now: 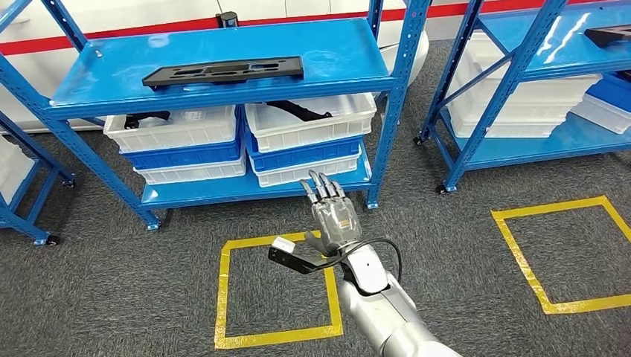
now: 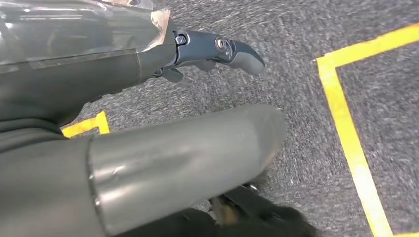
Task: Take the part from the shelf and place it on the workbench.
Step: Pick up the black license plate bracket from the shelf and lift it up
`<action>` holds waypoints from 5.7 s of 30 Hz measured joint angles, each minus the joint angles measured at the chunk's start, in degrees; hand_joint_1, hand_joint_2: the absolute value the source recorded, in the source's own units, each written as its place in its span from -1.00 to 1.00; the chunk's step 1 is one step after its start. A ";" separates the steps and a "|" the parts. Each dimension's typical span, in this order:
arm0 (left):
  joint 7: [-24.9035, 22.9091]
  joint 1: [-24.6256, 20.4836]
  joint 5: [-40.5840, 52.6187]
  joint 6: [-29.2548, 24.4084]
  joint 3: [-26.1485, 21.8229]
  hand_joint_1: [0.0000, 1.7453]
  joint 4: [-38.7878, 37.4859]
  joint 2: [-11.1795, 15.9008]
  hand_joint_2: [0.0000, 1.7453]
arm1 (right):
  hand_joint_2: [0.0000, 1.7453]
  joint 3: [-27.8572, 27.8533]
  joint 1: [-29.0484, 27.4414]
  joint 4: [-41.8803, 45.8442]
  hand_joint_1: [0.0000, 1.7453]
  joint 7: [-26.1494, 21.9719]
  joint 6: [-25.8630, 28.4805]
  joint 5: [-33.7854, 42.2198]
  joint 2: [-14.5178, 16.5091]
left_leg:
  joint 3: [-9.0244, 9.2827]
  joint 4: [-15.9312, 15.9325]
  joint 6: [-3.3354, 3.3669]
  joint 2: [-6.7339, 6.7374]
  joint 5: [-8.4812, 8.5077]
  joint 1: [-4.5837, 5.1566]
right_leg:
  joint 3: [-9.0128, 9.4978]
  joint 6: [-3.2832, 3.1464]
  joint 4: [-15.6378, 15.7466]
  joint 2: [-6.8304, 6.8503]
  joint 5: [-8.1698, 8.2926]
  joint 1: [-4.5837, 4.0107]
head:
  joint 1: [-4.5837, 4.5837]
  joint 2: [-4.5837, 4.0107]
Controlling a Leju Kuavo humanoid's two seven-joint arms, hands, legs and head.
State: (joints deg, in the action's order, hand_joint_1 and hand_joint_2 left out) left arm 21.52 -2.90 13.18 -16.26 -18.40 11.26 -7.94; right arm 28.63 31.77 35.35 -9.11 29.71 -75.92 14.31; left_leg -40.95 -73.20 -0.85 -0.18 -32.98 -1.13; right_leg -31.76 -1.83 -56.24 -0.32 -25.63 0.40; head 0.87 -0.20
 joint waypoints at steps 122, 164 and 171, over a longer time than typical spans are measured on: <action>-0.61 -1.92 4.83 -0.02 0.06 -1.00 -0.22 -1.48 -1.00 | 1.00 21.96 12.62 -7.73 -1.00 6.35 -3.88 12.23 5.85 | 0.24 0.39 -0.59 -0.03 -0.04 -0.30 | -0.88 0.26 0.45 -0.02 0.99 0.14 | -0.12 -0.02; -0.78 -1.96 5.71 0.15 0.06 -1.00 -0.22 -2.76 -1.00 | 1.00 27.58 15.21 -14.69 -1.00 10.70 -2.65 11.75 5.76 | 6.84 16.38 2.21 0.02 8.89 -0.32 | -2.83 2.65 -5.11 -0.06 -2.92 -0.43 | -0.45 -0.02; -0.85 -1.90 6.03 0.32 0.06 -1.00 -0.22 -2.97 -1.00 | 1.00 27.58 15.56 -14.85 -1.00 10.82 -2.65 11.64 5.67 | 7.62 16.33 2.22 -0.27 8.13 -0.10 | -6.48 3.98 -8.59 0.12 -1.84 -0.08 | -1.62 -0.02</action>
State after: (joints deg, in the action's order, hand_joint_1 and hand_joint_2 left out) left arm 20.67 -4.80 19.21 -15.93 -18.34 11.04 -10.91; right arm 56.22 47.33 20.50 1.70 27.06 -64.28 19.98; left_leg -33.34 -56.86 1.37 -0.45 -24.86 -1.23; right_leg -38.24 2.15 -64.83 -0.20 -27.46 0.31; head -0.75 -0.22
